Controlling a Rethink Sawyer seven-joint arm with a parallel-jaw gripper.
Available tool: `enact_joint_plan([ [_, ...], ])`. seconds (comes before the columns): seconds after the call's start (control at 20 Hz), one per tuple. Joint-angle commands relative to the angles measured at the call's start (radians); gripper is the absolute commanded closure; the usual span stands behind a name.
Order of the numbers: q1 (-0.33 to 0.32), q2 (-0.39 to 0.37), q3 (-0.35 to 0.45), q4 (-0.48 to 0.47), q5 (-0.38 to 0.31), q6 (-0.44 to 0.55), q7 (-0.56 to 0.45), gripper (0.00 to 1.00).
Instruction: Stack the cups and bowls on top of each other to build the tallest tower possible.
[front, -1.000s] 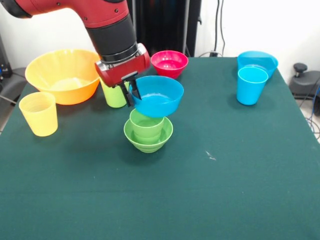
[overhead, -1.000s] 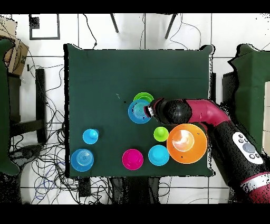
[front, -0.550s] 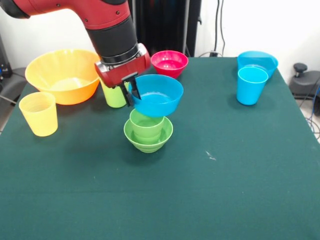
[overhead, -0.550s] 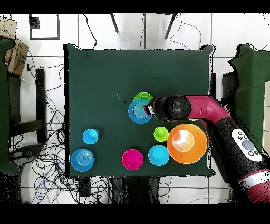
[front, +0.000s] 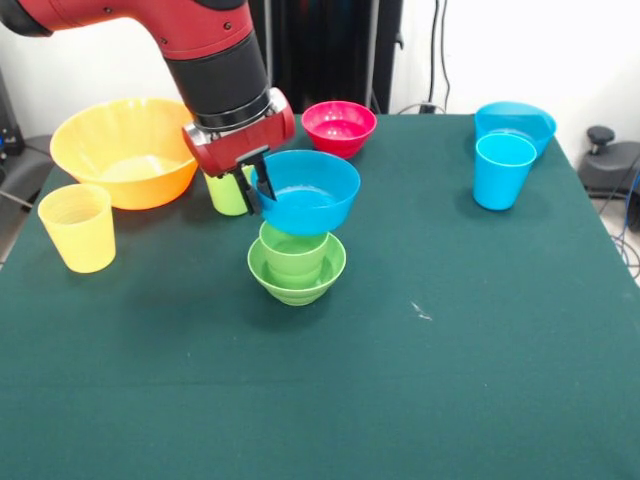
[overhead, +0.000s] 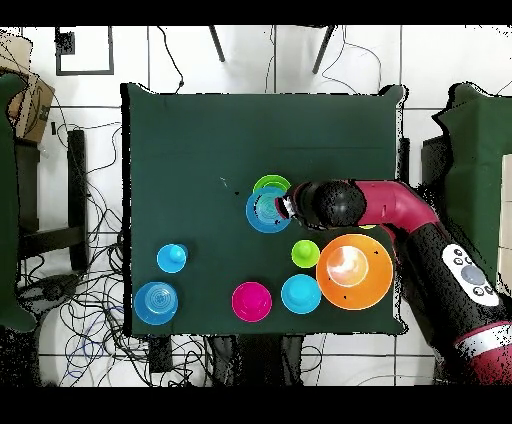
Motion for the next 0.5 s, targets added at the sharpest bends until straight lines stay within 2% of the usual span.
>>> enact_joint_plan([
  [0.05,0.012,0.022,-0.036,-0.055,-0.018,0.068,-0.082,1.00],
  [0.5,0.017,0.032,-0.034,-0.070,-0.017,0.066,-0.079,1.00],
])
